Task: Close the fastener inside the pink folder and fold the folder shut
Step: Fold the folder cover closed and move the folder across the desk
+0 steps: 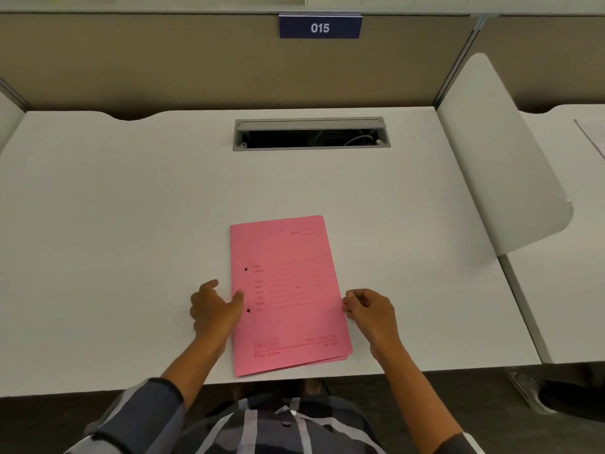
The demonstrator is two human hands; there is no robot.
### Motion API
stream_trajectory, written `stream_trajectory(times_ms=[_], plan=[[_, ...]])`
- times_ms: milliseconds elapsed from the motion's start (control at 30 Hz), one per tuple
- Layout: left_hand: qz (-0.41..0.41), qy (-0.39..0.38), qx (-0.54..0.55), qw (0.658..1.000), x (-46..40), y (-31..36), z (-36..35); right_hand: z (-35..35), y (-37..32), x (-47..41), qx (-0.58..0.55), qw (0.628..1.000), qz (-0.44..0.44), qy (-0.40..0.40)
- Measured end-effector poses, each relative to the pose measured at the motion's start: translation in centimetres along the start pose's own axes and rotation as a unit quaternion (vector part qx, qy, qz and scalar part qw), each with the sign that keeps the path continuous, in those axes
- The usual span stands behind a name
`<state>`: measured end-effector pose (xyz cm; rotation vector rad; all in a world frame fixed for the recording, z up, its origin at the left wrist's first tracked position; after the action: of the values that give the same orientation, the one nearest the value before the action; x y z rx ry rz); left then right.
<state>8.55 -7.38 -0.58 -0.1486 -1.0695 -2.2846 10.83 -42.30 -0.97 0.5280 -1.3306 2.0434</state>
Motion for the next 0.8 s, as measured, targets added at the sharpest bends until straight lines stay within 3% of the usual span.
stream_trajectory(times_ms=[100, 233, 800], plan=[[0.044, -0.026, 0.123, 0.991, 1.1, -1.9, -0.1, 0.0, -0.1, -0.1, 0.002, 1.000, -0.001, 0.010], [0.058, -0.083, 0.201, 0.974, 1.8, -2.1, -0.9, 0.0, -0.1, -0.4, -0.012, 1.000, -0.014, 0.016], [0.055, -0.123, 0.272, 0.953, 2.6, -1.7, -1.4, -0.6, 1.0, 0.1, -0.057, 0.997, -0.056, 0.003]])
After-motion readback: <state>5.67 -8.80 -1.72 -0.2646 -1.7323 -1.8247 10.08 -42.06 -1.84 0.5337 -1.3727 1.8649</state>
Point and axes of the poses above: each hand's wrist, its own x-axis away from the middle knuckle, its own z-axis out of the back of the hand, y = z × x, the point moved 7 cm from there along -x, towards the middle knuckle, and after that the axes turned 13 degrees about -z, right-handed, at the moved point
